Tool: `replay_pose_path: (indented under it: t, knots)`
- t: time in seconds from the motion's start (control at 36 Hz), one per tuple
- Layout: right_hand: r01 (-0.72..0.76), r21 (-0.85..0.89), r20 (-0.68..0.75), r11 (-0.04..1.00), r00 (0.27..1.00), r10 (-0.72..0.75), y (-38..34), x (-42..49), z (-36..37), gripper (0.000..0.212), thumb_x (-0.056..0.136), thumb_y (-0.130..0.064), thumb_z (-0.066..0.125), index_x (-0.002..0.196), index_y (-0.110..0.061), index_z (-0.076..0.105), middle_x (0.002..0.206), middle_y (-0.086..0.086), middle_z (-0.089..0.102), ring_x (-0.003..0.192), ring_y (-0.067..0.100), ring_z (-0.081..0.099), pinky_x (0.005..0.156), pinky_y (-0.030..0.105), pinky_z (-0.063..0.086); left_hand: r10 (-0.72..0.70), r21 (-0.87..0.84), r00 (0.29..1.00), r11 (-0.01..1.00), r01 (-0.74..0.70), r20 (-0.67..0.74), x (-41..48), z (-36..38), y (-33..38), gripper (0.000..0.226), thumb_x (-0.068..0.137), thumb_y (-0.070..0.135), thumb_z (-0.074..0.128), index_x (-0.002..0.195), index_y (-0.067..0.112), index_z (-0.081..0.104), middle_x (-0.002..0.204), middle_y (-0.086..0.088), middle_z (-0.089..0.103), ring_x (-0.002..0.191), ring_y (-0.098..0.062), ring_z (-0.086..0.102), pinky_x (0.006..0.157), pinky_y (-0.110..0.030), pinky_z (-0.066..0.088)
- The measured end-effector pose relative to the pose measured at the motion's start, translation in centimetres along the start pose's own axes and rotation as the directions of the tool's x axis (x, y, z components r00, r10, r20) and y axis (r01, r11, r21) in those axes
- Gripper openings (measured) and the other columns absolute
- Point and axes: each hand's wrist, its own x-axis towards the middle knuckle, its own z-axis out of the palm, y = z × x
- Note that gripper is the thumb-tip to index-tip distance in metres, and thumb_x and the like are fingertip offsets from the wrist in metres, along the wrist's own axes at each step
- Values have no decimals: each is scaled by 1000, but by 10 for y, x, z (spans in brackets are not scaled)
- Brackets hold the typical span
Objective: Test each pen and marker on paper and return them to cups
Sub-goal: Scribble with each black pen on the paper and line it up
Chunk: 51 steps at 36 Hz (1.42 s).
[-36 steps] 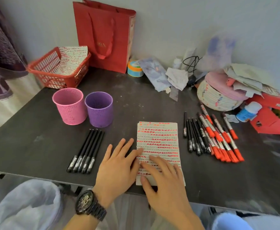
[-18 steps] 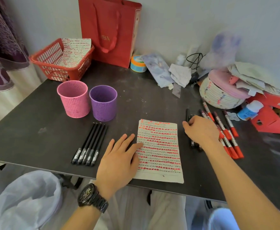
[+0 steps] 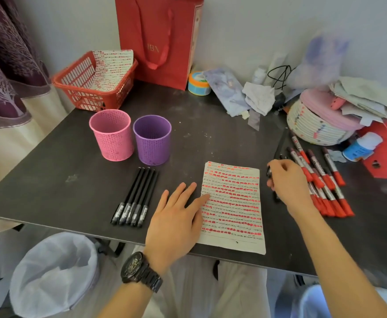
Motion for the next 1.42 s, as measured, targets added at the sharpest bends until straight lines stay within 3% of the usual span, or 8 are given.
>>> replay_pose_path:
  t: [0.14,0.28,0.39,0.72,0.92,1.06,1.28,1.42]
  knots:
    - [-92,430,167,898,986,21,16,-65,7,24,89,-26,54,101,-11,68,71,3,69,59,11,56,61,34,48,-9,5,1000,1000,9,-2,0,0,1,58,99,50,11,149,46,41,164,10,29,154,-13,16,127,-41,7]
    - [-78,547,96,833,995,30,29,-113,26,27,84,-25,57,107,-25,71,73,3,71,59,8,60,60,20,53,-11,-5,1000,1000,11,-26,0,-1,3,54,101,48,18,147,45,45,162,9,33,153,-13,19,127,-41,10]
    - [33,591,-2,806,999,-39,35,-126,33,14,88,-5,63,91,-17,68,68,1,71,58,7,63,59,15,52,-6,-10,999,1000,5,-36,-1,-1,3,43,105,41,34,146,43,47,161,8,35,153,-13,21,126,-41,10]
    - [72,651,27,755,993,-118,36,-129,36,9,92,-10,71,88,-17,75,67,-1,72,57,4,60,60,16,51,-39,-167,993,986,20,-108,0,-4,7,36,102,42,49,135,34,61,152,7,48,147,-15,34,123,-47,20]
    - [66,720,102,691,974,-200,40,-128,31,11,86,-13,66,94,-9,73,66,2,68,57,12,60,57,21,51,238,-184,963,948,-258,-127,-8,-15,34,42,100,48,46,127,23,66,117,9,69,116,-17,57,94,-39,46]
    - [83,739,108,669,965,-240,41,-127,32,11,87,-7,65,95,-5,71,76,1,73,58,13,62,55,22,51,205,-338,978,918,-206,-41,-6,-20,54,42,103,50,36,120,27,68,108,13,70,105,-13,57,87,-40,49]
    - [68,752,87,656,976,-201,40,-126,32,13,94,-14,61,94,-5,71,75,3,72,58,14,61,56,21,49,265,-210,964,944,-255,24,-1,-23,47,29,104,40,48,112,22,69,104,8,70,97,-18,58,81,-41,48]
    - [71,724,123,686,966,-229,40,-128,31,14,99,-4,59,90,-4,69,67,1,69,58,10,60,58,20,50,194,-193,981,963,-189,6,-5,-13,52,38,101,51,32,86,22,50,74,7,54,66,-17,49,56,-33,40]
